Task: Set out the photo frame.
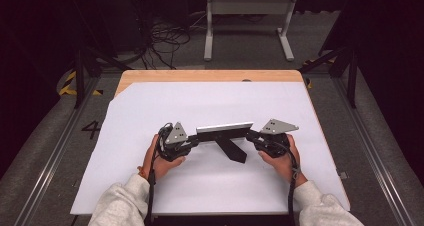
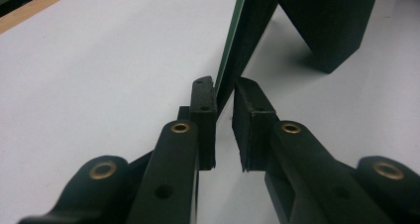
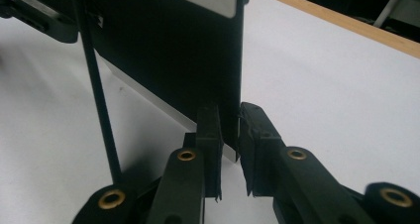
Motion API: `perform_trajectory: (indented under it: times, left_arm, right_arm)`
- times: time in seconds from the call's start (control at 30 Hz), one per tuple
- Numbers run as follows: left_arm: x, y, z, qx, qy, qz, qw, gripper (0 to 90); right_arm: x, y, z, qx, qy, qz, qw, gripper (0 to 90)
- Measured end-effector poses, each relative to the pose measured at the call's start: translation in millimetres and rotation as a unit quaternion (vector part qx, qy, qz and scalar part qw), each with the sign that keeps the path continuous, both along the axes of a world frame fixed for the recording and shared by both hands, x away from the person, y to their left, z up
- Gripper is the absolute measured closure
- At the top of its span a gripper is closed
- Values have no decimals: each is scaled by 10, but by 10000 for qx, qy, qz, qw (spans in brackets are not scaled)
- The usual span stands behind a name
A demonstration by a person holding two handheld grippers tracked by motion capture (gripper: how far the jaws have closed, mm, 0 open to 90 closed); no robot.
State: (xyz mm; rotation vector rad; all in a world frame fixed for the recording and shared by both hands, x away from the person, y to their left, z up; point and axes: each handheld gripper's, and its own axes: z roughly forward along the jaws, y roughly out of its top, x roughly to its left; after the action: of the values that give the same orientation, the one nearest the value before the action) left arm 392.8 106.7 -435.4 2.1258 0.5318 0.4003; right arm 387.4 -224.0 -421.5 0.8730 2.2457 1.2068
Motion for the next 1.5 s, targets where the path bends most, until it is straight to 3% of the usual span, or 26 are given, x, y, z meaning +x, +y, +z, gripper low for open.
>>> perform_trajectory:
  times: [0.33,0.47,0.67,0.8,1.0,1.5]
  left_arm:
    - [-21,11,11,10,46,-94,9999,814]
    - [-27,5,13,18,51,-75,10000,815]
    - [-33,0,11,25,41,-65,10000,815]
    - [-28,-8,-2,68,49,-51,10000,811]
    - [-16,-26,-9,125,35,-61,9999,808]
    - [-2,-40,-29,158,66,-61,9998,803]
  right_arm:
    - [80,31,-25,-71,78,-69,9999,776]
    - [91,20,-28,-85,129,-178,9997,692]
    - [9,-89,26,27,200,-141,9997,703]
    - [-119,-170,67,125,246,24,9996,720]
    - [-273,-161,69,232,505,576,9968,688]
    - [-312,-26,-4,36,653,836,9944,714]
